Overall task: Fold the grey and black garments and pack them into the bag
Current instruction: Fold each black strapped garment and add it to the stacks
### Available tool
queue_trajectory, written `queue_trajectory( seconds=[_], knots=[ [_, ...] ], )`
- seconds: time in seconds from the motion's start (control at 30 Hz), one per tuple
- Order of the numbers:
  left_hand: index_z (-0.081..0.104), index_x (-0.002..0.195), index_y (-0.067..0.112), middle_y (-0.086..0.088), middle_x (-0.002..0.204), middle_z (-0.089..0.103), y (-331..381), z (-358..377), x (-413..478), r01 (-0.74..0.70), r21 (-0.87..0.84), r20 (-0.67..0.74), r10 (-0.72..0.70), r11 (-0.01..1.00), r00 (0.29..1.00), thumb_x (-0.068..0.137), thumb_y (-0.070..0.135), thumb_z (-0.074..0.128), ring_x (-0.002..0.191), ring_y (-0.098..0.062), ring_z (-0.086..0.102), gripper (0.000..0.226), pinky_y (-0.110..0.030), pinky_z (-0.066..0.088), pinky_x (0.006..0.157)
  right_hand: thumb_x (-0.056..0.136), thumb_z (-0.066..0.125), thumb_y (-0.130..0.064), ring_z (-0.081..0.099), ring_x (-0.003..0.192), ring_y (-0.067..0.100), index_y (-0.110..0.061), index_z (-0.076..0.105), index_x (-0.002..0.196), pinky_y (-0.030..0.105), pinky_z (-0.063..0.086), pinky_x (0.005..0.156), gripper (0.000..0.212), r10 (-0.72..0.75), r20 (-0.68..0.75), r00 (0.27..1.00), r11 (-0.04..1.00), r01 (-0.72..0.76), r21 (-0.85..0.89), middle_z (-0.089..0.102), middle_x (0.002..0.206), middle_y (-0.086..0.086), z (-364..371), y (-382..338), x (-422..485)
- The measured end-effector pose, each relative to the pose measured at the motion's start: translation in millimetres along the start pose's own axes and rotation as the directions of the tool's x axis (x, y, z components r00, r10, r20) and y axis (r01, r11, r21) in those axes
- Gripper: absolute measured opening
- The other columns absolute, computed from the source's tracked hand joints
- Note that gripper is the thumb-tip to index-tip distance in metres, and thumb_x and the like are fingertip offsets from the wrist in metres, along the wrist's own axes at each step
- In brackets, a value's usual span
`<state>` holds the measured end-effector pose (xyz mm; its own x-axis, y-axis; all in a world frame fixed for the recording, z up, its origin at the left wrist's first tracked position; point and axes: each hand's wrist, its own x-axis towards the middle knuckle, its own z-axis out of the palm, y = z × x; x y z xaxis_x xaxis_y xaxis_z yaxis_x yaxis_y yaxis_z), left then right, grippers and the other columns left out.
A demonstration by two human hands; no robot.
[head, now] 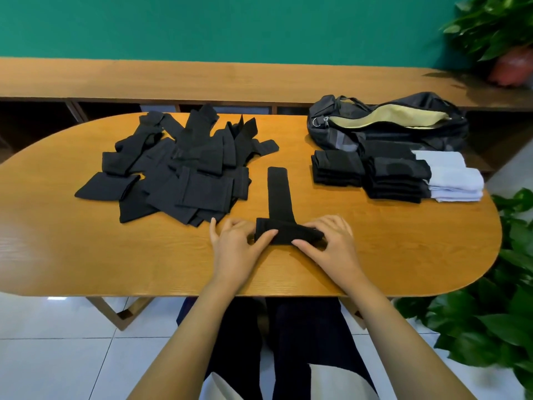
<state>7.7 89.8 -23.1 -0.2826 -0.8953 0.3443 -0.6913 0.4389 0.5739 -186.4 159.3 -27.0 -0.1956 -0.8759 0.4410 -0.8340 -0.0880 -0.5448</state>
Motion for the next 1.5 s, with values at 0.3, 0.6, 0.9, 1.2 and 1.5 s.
queue_trajectory(
  seconds=[0.3,0.6,0.9,1.2,1.5],
  knots=[
    [0.068,0.077,0.024,0.016,0.082,0.063,-4,-2,-7,-0.009,-0.023,-0.027,0.008,1.000,1.000,0.081,0.052,0.063,0.099,0.000,0.044,0.028,-0.056,0.008,0.116,0.087,0.053,-0.054,0.042,0.104,0.004,-0.031,0.063,0.098,0.032,0.030,0.094,0.028,0.084,0.009,0.996,0.996,-0.084,0.016,0.058,0.100,-0.019,-3,0,2],
    [0.070,0.104,0.023,0.017,0.073,0.057,-4,-1,-6,0.096,-0.084,-0.088,-0.103,0.992,0.991,0.085,0.036,0.070,0.094,-0.005,0.049,0.023,-0.048,0.010,0.117,0.086,0.063,-0.044,0.051,0.103,0.015,-0.036,0.060,0.097,0.042,0.045,0.092,0.014,0.255,0.033,0.966,0.958,-0.257,0.125,0.060,0.096,-0.012,-3,4,0],
    [0.060,0.124,0.030,0.017,0.078,0.060,-2,-3,-5,0.122,-0.065,-0.103,-0.128,0.990,0.986,0.084,0.045,0.069,0.099,-0.008,0.050,0.044,-0.036,0.020,0.105,0.086,0.068,-0.038,0.041,0.097,0.007,-0.028,0.054,0.083,0.032,0.030,0.089,0.018,0.211,-0.001,0.977,0.977,-0.211,-0.022,0.050,0.090,-0.017,-4,1,0],
    [0.057,0.128,0.028,0.012,0.107,0.060,-4,-1,-4,0.062,0.030,-0.114,-0.058,0.998,0.992,0.084,0.050,0.067,0.111,-0.013,0.047,0.051,-0.034,0.022,0.102,0.081,0.075,-0.036,0.042,0.115,0.012,-0.025,0.051,0.111,0.033,0.030,0.098,0.040,0.254,-0.044,0.966,0.967,-0.254,-0.001,0.051,0.115,-0.011,-6,-4,1],
    [0.058,0.130,0.033,0.016,0.139,0.052,-3,-2,-3,-0.123,0.032,0.116,0.119,0.992,0.986,0.079,0.057,0.067,0.141,-0.007,0.027,0.057,-0.047,-0.021,0.115,0.095,0.028,-0.062,0.018,0.145,0.004,-0.038,0.056,0.131,0.036,-0.011,0.119,0.052,-0.015,0.199,0.980,0.981,0.053,-0.187,0.049,0.142,-0.020,0,-3,0]
  ],
)
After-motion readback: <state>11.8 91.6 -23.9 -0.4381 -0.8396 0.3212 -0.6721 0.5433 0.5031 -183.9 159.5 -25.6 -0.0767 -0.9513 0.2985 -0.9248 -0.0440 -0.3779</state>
